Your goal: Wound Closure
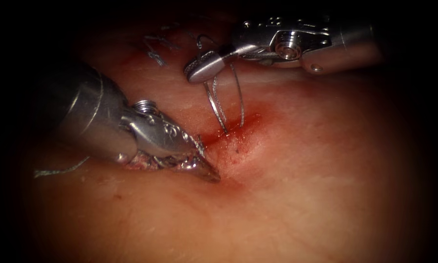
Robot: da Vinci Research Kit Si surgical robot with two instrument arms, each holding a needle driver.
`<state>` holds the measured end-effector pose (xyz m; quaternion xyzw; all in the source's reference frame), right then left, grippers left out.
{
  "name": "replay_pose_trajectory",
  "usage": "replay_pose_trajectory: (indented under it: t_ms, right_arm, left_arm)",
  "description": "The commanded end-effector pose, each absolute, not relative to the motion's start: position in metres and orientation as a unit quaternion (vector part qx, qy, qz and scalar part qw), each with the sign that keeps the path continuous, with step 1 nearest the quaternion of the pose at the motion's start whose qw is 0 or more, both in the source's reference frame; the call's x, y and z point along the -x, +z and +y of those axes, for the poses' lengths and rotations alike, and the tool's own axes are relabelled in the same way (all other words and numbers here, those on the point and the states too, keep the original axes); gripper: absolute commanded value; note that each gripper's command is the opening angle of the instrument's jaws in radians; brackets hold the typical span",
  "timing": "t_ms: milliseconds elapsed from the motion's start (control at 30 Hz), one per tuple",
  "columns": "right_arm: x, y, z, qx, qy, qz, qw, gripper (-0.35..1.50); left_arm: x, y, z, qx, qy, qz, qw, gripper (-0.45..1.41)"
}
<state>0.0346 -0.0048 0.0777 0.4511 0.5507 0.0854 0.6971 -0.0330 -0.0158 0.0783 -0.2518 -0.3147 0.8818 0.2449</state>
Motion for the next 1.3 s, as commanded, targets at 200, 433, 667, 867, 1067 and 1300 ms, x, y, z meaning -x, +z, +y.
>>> replay_pose_trajectory:
  t_ms: [200,433,667,867,1067,1300]
  right_arm:
    - [-0.0352,0.0780,-0.0051,-0.480,0.102,0.532,0.690,-0.35]
    - [-0.0352,0.0776,-0.0070,-0.544,0.134,0.481,0.674,-0.35]
    - [-0.0355,0.0776,-0.0077,-0.601,0.163,0.432,0.652,-0.35]
    - [-0.0352,0.0778,-0.0090,-0.633,0.192,0.405,0.631,-0.35]
    - [-0.0345,0.0777,-0.0119,-0.651,0.193,0.384,0.626,-0.35]
    - [-0.0333,0.0769,-0.0134,-0.655,0.189,0.385,0.622,-0.35]
  left_arm:
    - [0.0335,0.0788,-0.0162,0.252,0.882,-0.315,0.244,-0.45]
    - [0.0335,0.0788,-0.0162,0.252,0.882,-0.315,0.244,-0.45]
    - [0.0335,0.0788,-0.0162,0.252,0.882,-0.315,0.244,-0.45]
    - [0.0335,0.0788,-0.0162,0.252,0.882,-0.315,0.244,-0.45]
    - [0.0335,0.0788,-0.0162,0.252,0.882,-0.315,0.244,-0.45]
    - [0.0335,0.0788,-0.0162,0.252,0.882,-0.315,0.244,-0.45]
